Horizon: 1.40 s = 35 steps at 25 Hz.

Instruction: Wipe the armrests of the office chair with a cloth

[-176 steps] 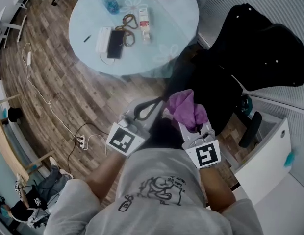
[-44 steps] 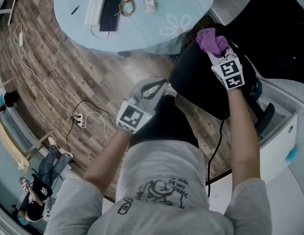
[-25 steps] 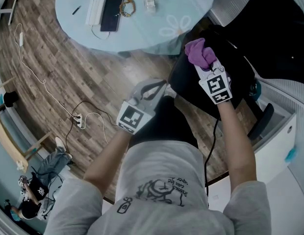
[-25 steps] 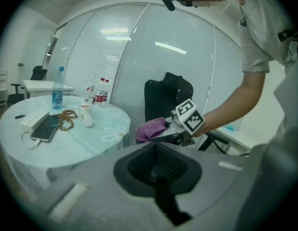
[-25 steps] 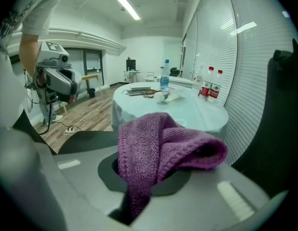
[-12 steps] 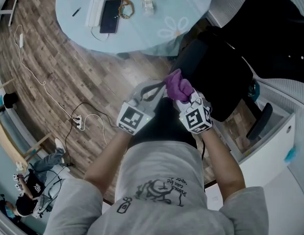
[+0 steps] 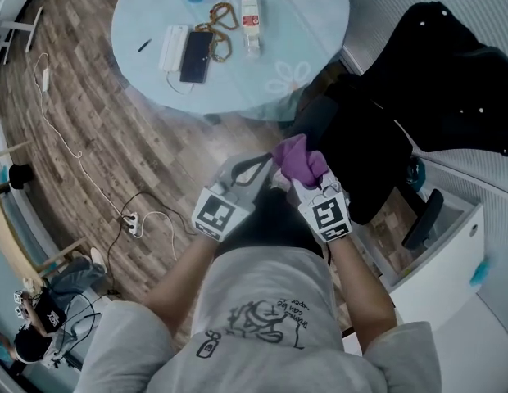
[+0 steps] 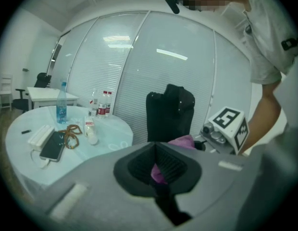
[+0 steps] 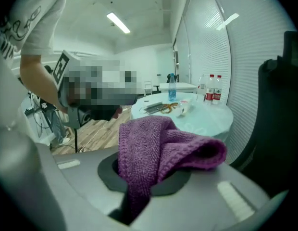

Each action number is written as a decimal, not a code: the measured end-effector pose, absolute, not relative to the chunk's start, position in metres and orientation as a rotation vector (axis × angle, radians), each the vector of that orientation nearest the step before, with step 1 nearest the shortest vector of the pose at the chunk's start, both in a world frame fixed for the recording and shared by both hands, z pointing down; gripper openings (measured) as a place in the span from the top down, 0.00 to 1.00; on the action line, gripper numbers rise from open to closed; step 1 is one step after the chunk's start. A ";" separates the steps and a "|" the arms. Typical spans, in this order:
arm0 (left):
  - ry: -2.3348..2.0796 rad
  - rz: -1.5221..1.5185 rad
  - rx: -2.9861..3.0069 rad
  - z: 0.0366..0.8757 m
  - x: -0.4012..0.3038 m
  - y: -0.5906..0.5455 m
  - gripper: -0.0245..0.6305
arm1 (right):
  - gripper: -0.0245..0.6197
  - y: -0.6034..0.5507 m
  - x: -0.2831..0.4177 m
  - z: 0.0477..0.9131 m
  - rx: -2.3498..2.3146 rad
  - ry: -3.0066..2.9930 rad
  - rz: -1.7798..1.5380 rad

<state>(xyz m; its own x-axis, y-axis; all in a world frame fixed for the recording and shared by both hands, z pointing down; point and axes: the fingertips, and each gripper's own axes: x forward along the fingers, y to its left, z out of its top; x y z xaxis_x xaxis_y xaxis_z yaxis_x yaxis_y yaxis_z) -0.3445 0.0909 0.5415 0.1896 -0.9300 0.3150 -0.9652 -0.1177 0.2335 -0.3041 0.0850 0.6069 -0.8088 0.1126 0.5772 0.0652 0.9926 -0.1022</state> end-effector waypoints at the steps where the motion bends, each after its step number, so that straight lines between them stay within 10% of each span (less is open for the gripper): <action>1: -1.795 0.109 2.091 0.529 -0.347 0.091 0.96 | 0.90 0.082 -0.307 0.590 -0.103 -2.540 0.105; 35: -2.013 -0.204 2.332 0.162 -0.317 0.093 0.96 | 0.90 0.078 -0.279 0.174 0.051 -3.014 -0.018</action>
